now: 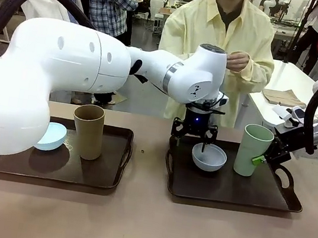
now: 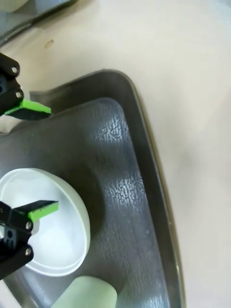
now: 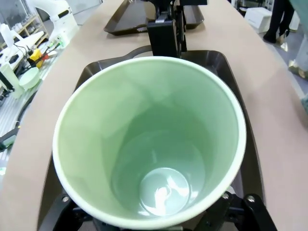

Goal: Set up a tray with a mat and arrange the tableware.
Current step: Pick up the Picnic Bowl and Reusable plastic cup from the Handle tray in front of the human's position and hold them in the air.

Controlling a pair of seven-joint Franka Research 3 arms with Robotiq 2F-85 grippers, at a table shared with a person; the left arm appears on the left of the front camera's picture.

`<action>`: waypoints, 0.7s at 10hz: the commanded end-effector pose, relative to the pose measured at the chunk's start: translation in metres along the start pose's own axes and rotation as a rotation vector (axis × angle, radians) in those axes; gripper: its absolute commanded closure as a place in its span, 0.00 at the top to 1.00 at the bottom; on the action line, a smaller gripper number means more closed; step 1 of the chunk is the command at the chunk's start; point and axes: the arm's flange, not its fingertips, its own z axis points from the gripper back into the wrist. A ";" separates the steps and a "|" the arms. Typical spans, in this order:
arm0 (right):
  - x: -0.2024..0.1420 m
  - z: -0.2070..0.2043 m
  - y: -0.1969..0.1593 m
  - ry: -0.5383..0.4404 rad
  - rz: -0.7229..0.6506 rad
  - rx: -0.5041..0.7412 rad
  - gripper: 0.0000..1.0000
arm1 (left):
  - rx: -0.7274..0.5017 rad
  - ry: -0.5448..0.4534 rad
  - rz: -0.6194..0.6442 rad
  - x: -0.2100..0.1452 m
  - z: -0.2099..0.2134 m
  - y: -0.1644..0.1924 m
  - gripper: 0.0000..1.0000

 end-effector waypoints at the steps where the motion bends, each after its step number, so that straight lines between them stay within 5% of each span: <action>1: -0.002 -0.005 -0.004 -0.023 0.024 -0.016 0.14 | -0.029 0.064 0.043 0.010 0.003 -0.007 0.00; 2: -0.002 -0.005 -0.004 -0.023 0.025 -0.014 0.00 | -0.028 0.080 0.046 0.009 0.003 -0.007 0.41; 3: -0.002 -0.005 -0.003 -0.024 0.026 -0.011 0.00 | -0.024 0.083 0.049 0.009 0.003 -0.008 0.00; 4: -0.002 -0.005 -0.003 -0.025 0.027 -0.009 0.00 | -0.016 0.076 0.057 0.009 0.003 -0.008 0.00; 5: -0.003 -0.005 -0.003 -0.028 0.028 -0.007 0.24 | -0.015 0.075 0.057 0.009 0.003 -0.008 0.00; 6: -0.003 -0.005 -0.003 -0.033 0.028 -0.006 0.24 | -0.013 0.077 0.059 0.009 0.002 -0.009 0.01; 7: -0.004 -0.005 -0.003 -0.034 0.031 -0.005 0.00 | -0.007 0.069 0.062 0.009 0.001 -0.009 0.00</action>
